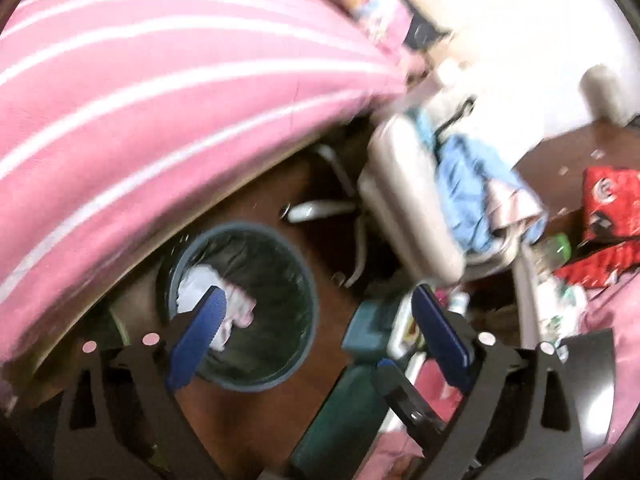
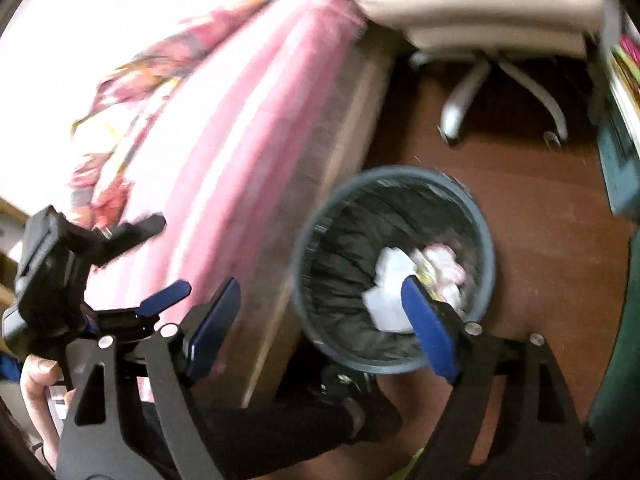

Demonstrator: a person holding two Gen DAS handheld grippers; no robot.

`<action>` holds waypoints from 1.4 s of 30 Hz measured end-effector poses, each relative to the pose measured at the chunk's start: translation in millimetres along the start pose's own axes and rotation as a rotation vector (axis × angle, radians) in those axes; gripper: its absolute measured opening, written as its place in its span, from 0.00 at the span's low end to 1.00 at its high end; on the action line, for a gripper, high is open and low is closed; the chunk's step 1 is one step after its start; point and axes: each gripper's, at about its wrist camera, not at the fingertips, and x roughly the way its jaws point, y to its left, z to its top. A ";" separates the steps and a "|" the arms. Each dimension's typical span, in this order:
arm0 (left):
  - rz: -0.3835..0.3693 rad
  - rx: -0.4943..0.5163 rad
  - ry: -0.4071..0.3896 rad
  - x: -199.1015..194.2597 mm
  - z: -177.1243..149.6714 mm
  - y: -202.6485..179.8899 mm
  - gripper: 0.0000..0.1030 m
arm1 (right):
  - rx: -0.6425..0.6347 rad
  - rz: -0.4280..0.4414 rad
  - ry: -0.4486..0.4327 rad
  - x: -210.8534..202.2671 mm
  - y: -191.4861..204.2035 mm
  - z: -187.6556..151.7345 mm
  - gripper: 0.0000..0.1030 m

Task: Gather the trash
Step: 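Swing both tools back from the bin toward the red items on the bed, then grasp the red snack bag with the right tool while the left tool reaches the tape roll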

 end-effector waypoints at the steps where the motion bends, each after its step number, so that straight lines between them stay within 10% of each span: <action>1: -0.005 -0.019 -0.021 -7.9 -1.3 1.4 0.89 | -0.018 0.005 -0.011 0.5 5.0 1.3 0.82; 12: -0.161 -0.052 -0.373 -164.5 4.3 32.7 0.89 | -0.263 0.127 -0.132 -46.0 133.8 -8.6 0.85; 19: 0.031 -0.045 -0.544 -249.9 8.6 83.3 0.89 | -0.367 0.246 -0.103 -39.2 217.0 3.4 0.87; 29: 0.212 -0.120 -0.616 -302.9 24.8 186.3 0.89 | -0.469 0.308 -0.024 19.1 326.2 -10.4 0.88; 42: 0.287 -0.181 -0.584 -290.2 108.5 236.0 0.89 | -0.399 0.312 0.135 133.5 357.1 -1.2 0.88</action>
